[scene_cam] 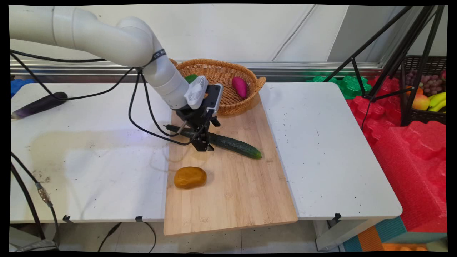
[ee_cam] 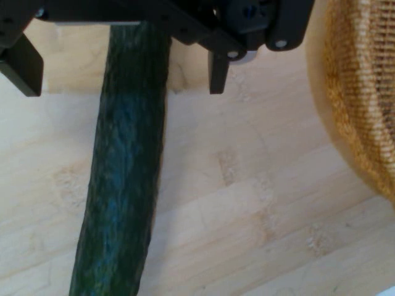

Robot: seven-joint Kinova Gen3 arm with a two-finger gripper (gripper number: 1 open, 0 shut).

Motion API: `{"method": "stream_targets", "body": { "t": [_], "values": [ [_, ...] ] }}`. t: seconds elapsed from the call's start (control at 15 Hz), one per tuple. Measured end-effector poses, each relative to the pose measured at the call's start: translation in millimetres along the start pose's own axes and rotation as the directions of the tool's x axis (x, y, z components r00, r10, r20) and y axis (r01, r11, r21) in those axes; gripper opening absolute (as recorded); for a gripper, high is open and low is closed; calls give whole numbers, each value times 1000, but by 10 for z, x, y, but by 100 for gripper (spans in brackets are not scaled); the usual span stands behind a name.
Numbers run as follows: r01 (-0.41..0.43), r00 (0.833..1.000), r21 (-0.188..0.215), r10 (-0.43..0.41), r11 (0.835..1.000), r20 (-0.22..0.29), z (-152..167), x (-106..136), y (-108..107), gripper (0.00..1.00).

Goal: Pick up the cucumber from the cutting board, then place the picked object in the vegetable basket

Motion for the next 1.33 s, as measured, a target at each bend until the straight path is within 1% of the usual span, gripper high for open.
{"method": "stream_targets", "body": {
  "t": [0.27, 0.33, 0.67, 0.93, 1.07, 1.13, 1.2, 1.33],
  "values": [
    [-28, 1000, -13, 29, 1000, 5, 109, 37, -42, 100],
    [-34, 999, -15, 34, 999, 5, 126, 44, -46, 0],
    [-72, 997, -14, 72, 997, 1, 149, 100, -45, 0],
    [-108, 994, 3, 108, 994, -20, -21, 158, 34, 0],
    [-112, 993, 21, 113, 993, -37, -186, 187, 88, 0],
    [-106, 993, 37, 108, 994, -49, -304, 200, 118, 0],
    [-93, 993, 57, 96, 994, -65, -436, 215, 145, 0],
    [-69, 993, 82, 76, 994, -89, -606, 233, 174, 0]
  ]
}}
